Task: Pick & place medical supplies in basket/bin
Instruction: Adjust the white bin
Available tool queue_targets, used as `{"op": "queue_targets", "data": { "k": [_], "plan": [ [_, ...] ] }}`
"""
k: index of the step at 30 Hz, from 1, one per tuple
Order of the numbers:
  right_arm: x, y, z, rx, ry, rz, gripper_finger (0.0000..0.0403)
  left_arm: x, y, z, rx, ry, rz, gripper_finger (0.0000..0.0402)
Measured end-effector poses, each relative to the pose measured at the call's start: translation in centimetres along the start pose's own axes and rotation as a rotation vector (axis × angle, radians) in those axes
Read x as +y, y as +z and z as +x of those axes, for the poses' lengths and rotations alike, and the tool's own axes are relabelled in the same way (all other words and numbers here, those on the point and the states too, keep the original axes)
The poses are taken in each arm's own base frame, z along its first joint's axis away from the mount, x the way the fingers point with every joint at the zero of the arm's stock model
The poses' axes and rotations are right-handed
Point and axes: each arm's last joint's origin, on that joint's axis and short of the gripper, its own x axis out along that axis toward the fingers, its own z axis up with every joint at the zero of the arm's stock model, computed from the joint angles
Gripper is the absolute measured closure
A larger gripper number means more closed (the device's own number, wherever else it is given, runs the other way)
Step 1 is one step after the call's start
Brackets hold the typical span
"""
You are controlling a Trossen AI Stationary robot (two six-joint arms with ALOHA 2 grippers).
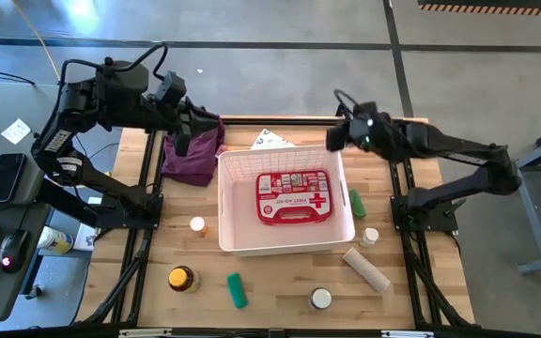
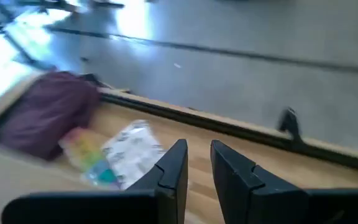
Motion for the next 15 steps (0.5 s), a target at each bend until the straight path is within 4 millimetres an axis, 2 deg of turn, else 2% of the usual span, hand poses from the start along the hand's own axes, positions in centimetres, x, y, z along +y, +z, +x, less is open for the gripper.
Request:
{"op": "queue_targets", "data": {
  "k": [4,10,15],
  "plan": [
    [-0.8,0.6,3.1,0.116,-0.009,-0.018,0.0341,0.0,0.1,0.0,-0.006,-0.001,0.0,0.03],
    [-1.8,0.1,7.4,0.358,-0.01,0.008,0.0341,0.0,0.0,0.0,-0.006,0.002,0.0,0.03],
    [-2.1,-0.2,9.3,0.504,0.067,0.061,0.0341,0.0,0.0,0.0,-0.002,0.003,-0.004,0.03]
  ]
}}
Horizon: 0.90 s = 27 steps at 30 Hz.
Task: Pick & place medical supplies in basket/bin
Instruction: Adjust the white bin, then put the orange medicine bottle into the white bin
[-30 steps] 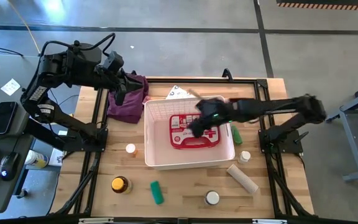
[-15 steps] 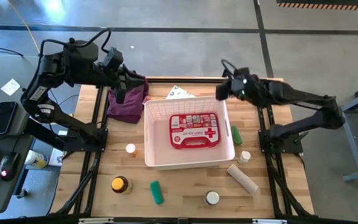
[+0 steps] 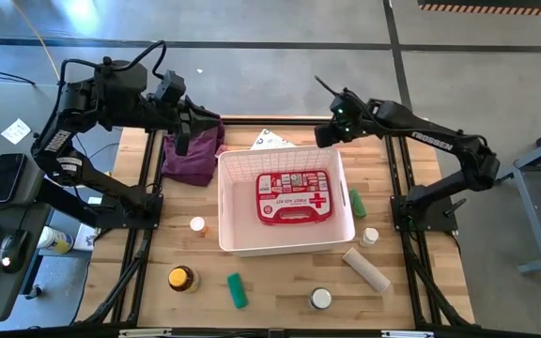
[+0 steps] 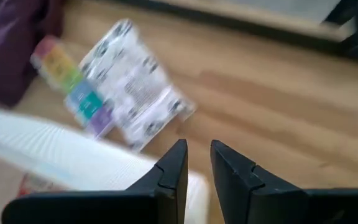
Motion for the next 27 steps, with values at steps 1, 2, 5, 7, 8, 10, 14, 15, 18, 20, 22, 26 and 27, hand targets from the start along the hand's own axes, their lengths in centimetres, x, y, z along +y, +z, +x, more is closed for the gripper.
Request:
{"op": "queue_targets", "data": {
  "k": [1,2,5,7,8,10,14,15,18,20,22,26,27],
  "plan": [
    [-0.1,0.0,0.1,0.033,0.02,0.006,0.0341,0.0,0.0,0.0,0.004,0.001,0.0,0.03],
    [-0.2,-0.1,0.1,0.063,0.033,0.018,0.0341,0.0,-0.1,0.0,0.008,0.002,0.0,0.03],
    [-0.5,-0.3,-0.1,0.116,0.046,0.045,0.0341,0.0,-0.1,0.0,0.017,-0.006,-0.004,0.03],
    [-0.7,-0.5,-0.3,0.143,0.04,0.056,0.0341,0.0,-0.2,0.0,0.02,-0.007,-0.004,0.03],
    [-0.8,-0.6,-0.3,0.156,0.039,0.058,0.0341,0.0,-0.2,0.0,0.024,-0.005,-0.004,0.03],
    [-0.9,-0.8,-0.3,0.176,0.031,0.058,0.0341,0.1,-0.3,0.0,0.029,-0.003,-0.004,0.03],
    [-1.0,-0.8,-0.3,0.167,0.014,0.056,0.0341,0.1,-0.3,0.0,0.032,-0.002,0.002,0.03],
    [-1.0,-0.8,-0.3,0.16,0.006,0.055,0.0341,0.1,-0.3,0.0,0.032,-0.002,0.003,0.03],
    [-1.1,-0.7,-0.4,0.134,-0.017,0.053,0.0341,0.1,-0.3,0.0,0.035,0.0,0.004,0.03],
    [-1.1,-0.7,-0.8,0.106,-0.025,0.052,0.0341,0.1,-0.5,0.0,0.052,0.006,0.005,0.03],
    [-1.2,-0.7,-1.3,0.077,-0.029,0.052,0.0341,0.3,-0.8,-0.2,0.086,0.024,0.003,0.03],
    [-1.6,-0.8,-2.8,0.015,-0.026,0.053,0.0341,1.0,-2.0,-0.5,0.184,0.15,0.005,0.03],
    [-1.6,-0.8,-3.3,-0.004,-0.022,0.053,0.0341,1.2,-2.4,-0.4,0.223,0.188,0.012,0.03]
  ]
}}
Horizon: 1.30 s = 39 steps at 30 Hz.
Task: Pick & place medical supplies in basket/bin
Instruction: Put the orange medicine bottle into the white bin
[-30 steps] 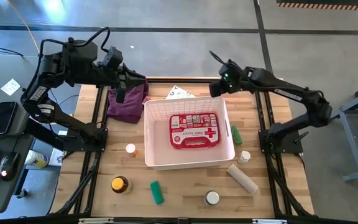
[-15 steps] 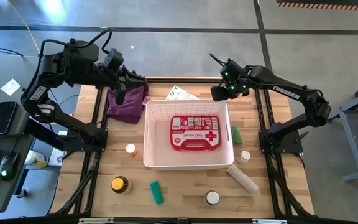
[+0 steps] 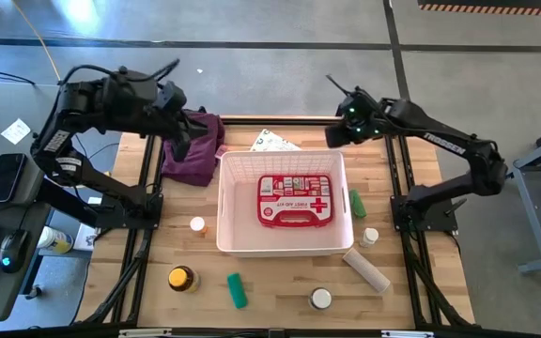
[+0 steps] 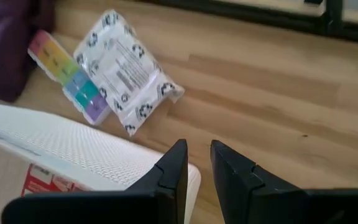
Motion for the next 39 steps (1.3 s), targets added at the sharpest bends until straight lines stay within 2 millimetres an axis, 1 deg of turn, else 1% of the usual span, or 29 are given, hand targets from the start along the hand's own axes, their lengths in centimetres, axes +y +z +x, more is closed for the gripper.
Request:
{"op": "queue_targets", "data": {
  "k": [4,6,9,12,15,19,22,24,26,28,32,36,39],
  "plan": [
    [-0.2,-0.4,-1.7,-0.05,0.032,0.018,0.0341,0.5,-1.3,0.6,0.161,0.08,0.027,0.03],
    [-0.3,-0.7,-2.6,-0.078,0.048,0.027,0.0341,0.3,-1.7,1.2,0.187,0.02,0.058,0.03],
    [-0.3,-1.2,-3.7,-0.118,0.064,0.039,0.0341,0.5,-2.8,1.2,0.253,-0.038,0.092,0.03],
    [-0.1,-1.6,-4.4,-0.145,0.083,0.028,0.0341,1.1,-4.5,1.4,0.308,-0.027,0.095,0.03],
    [0.2,-2.2,-5.0,-0.148,0.116,0.027,0.034,1.4,-5.8,2.8,0.375,-0.002,0.092,0.03],
    [0.7,-2.9,-5.4,-0.149,0.137,-0.035,0.0331,1.9,-8.3,3.7,0.487,-0.055,0.067,0.0291],
    [1.0,-3.3,-5.5,-0.148,0.145,-0.098,0.0315,2.2,-9.8,5.0,0.572,-0.058,0.064,0.0253],
    [1.1,-3.5,-5.6,-0.131,0.167,-0.132,0.0301,2.2,-10.4,6.0,0.62,-0.038,0.011,0.0215],
    [1.2,-3.8,-5.8,-0.104,0.194,-0.166,0.0286,2.2,-10.8,6.8,0.656,-0.024,0.001,0.0175],
    [1.3,-4.3,-6.2,-0.077,0.227,-0.185,0.0272,2.3,-11.2,7.4,0.679,-0.007,0.03,0.0136],
    [1.4,-5.2,-7.2,-0.08,0.274,-0.26,0.0249,2.9,-12.5,8.6,0.715,0.091,0.088,0.0072],
    [0.7,-5.9,-8.4,-0.122,0.261,-0.33,0.0233,3.3,-14.3,10.1,0.806,0.129,0.073,0.0025],
    [-0.1,-6.3,-9.2,-0.138,0.241,-0.341,0.0229,3.4,-15.6,10.9,0.872,0.112,0.067,0.0006]
  ]
}}
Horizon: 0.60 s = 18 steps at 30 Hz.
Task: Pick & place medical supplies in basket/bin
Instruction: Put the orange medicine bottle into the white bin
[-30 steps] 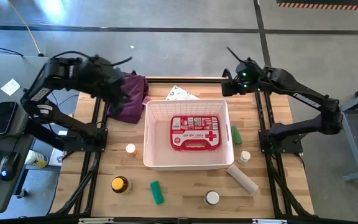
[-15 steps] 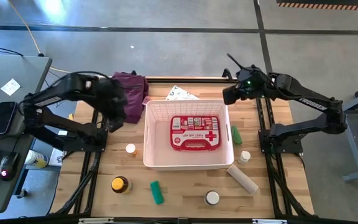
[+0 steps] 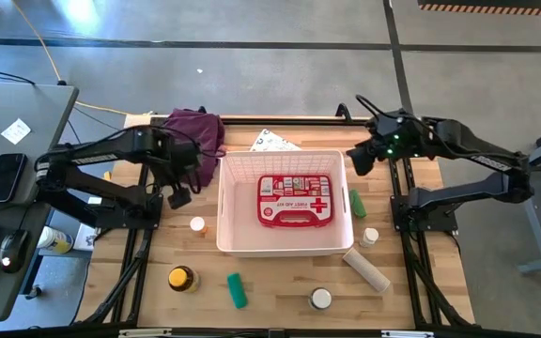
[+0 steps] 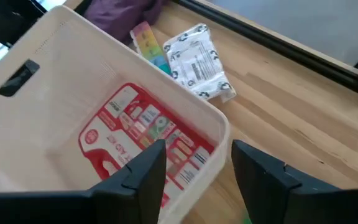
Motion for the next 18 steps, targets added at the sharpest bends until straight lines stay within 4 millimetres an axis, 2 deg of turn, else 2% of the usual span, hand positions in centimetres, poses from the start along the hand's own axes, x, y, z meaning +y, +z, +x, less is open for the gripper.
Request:
{"op": "queue_targets", "data": {
  "k": [5,9,13,18],
  "plan": [
    [-0.4,-0.7,-1.7,-0.039,0.006,0.009,0.0231,-1.0,0.2,2.4,0.007,-0.007,0.041,0.001],
    [-0.6,-1.0,-2.6,-0.095,-0.02,0.046,0.0228,-2.3,0.1,3.2,-0.019,-0.034,0.029,0.0008],
    [-0.8,-1.1,-2.8,-0.124,-0.071,-0.009,0.023,-3.9,-0.3,4.0,-0.074,-0.015,0.069,0.0003],
    [-0.8,-1.1,-2.8,-0.126,-0.077,-0.01,0.0229,-4.8,-1.1,5.4,-0.081,0.034,0.118,0.0003]
  ]
}}
